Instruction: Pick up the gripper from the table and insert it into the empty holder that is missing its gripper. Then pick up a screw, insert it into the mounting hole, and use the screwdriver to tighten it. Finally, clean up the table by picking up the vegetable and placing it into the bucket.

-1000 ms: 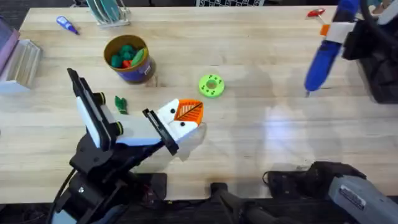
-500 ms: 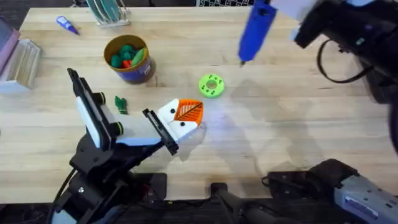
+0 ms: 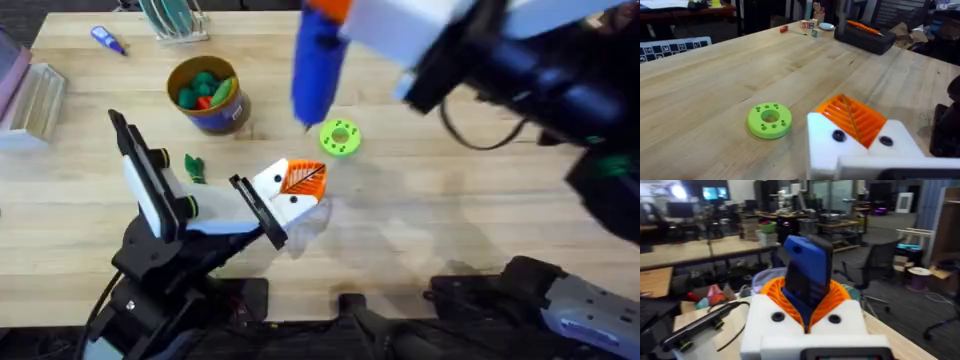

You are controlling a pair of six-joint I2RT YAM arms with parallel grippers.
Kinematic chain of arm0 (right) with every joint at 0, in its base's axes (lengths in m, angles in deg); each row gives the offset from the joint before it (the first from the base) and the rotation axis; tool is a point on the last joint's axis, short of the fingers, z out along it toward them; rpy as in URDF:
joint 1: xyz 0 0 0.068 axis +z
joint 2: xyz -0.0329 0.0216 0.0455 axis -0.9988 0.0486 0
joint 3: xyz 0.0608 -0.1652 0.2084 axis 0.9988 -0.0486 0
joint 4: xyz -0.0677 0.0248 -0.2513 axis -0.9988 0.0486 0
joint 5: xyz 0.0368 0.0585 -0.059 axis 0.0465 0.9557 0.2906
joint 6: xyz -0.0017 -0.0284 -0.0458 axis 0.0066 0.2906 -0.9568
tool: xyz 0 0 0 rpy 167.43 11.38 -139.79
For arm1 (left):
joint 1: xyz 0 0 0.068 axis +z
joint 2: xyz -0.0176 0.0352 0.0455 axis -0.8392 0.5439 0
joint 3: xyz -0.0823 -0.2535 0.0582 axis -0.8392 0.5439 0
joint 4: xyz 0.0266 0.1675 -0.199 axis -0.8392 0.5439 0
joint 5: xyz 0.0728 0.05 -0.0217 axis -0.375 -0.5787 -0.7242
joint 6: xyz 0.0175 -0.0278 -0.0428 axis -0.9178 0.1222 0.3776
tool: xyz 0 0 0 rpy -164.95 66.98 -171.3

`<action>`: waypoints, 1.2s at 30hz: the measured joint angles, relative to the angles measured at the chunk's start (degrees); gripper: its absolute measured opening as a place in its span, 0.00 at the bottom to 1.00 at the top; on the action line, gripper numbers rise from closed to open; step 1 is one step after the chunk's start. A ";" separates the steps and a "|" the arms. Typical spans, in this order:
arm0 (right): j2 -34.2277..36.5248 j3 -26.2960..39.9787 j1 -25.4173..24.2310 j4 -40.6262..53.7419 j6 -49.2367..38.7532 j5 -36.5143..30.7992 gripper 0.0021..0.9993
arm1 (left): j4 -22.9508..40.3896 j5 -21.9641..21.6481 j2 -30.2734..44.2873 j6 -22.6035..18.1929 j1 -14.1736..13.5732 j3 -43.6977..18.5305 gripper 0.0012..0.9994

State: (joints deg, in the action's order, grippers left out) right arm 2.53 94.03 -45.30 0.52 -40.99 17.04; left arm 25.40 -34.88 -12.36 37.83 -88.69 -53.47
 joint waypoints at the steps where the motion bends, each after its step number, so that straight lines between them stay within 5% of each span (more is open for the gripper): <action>1: 0.76 0.00 0.81 -0.31 0.09 0.08 0.02 | 0.00 0.00 0.00 0.00 0.00 0.00 0.01; 10: 4.82 -0.13 5.24 -3.70 -0.11 3.62 0.02 | 0.00 0.00 0.00 0.00 0.00 0.00 0.01; 36: 9.65 -0.24 6.55 -4.66 -0.11 5.95 0.02 | 0.00 0.00 0.00 0.00 0.00 0.00 0.01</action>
State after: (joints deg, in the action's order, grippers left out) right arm 12.18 93.79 -38.74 -4.14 -41.10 22.99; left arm 25.40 -34.88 -12.36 37.83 -88.69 -53.47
